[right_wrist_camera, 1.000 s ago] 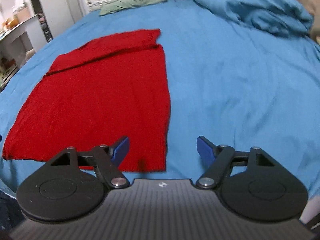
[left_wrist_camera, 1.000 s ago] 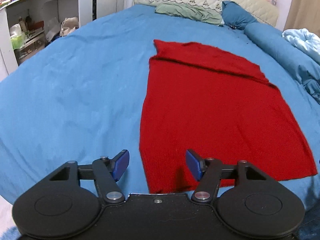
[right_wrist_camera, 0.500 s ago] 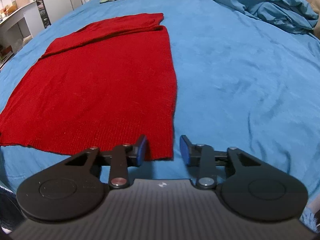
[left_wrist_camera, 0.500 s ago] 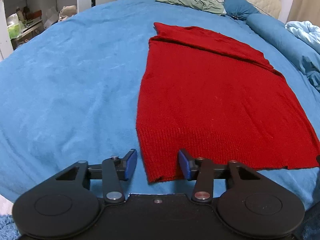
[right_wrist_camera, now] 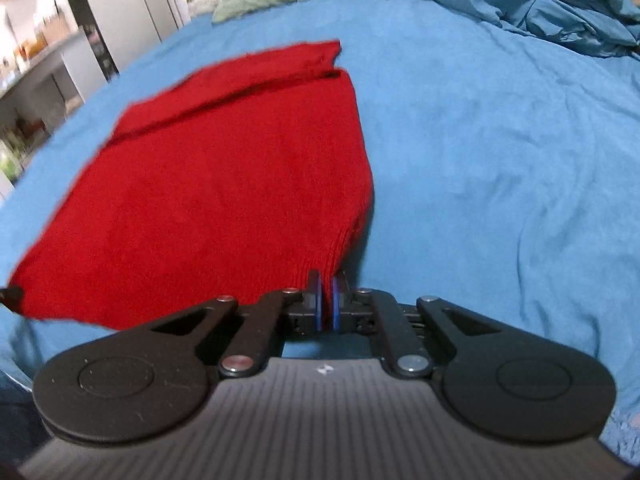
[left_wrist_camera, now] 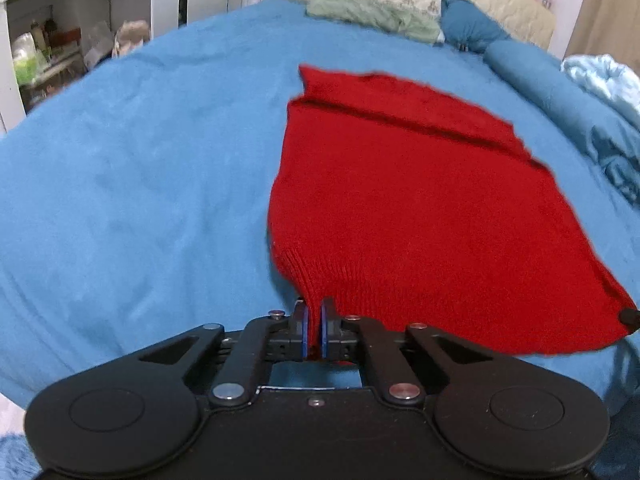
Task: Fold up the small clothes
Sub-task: 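Grasp the hem with both grippers and lift it toward the collar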
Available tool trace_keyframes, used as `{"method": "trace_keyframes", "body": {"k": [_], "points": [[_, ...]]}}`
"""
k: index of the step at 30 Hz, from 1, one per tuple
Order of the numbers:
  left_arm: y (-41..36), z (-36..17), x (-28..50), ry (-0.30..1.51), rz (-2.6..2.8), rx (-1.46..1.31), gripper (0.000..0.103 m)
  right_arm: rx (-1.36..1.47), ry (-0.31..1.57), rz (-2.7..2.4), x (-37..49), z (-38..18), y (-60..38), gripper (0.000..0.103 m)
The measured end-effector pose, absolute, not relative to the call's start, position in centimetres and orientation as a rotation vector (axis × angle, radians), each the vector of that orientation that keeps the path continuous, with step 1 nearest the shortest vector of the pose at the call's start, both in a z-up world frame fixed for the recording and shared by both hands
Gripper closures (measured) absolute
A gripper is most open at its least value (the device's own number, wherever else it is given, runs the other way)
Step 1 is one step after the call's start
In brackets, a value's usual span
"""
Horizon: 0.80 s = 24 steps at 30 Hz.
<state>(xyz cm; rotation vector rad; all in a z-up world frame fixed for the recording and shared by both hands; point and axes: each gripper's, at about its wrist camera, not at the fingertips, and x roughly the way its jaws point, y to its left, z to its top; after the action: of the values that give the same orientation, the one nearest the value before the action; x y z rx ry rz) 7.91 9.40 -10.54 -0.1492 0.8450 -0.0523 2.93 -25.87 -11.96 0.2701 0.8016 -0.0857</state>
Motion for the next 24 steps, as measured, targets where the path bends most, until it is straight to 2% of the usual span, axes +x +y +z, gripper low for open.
{"method": "trace_keyframes", "body": {"k": [5, 8, 15, 18, 20, 24], "points": [[9.8, -5.8, 9.6, 0.735, -0.088, -0.215, 0.098, 0.398, 0.695, -0.021, 4.3, -7.1, -28.1, 0.083], [10.2, -2.5, 13.3, 0.656, -0.112, -0.26, 0.098, 0.458, 0.63, 0.021, 7.4, -4.1, -29.7, 0.083], [9.4, 2.9, 29.8, 0.5, -0.117, -0.213, 0.098, 0.504, 0.49, 0.06, 23.0, 1.9, -33.5, 0.083], [9.2, 1.8, 38.5, 0.495, -0.073, -0.207, 0.098, 0.551, 0.498, 0.027, 32.2, 1.6, -35.1, 0.083], [8.7, -0.7, 44.2, 0.529, -0.025, -0.181, 0.098, 0.572, 0.519, -0.015, 37.8, -0.1, -36.0, 0.083], [8.2, -7.4, 50.7, 0.646, 0.012, -0.197, 0.098, 0.572, 0.635, -0.096, 46.7, -6.7, -36.4, 0.083]]}}
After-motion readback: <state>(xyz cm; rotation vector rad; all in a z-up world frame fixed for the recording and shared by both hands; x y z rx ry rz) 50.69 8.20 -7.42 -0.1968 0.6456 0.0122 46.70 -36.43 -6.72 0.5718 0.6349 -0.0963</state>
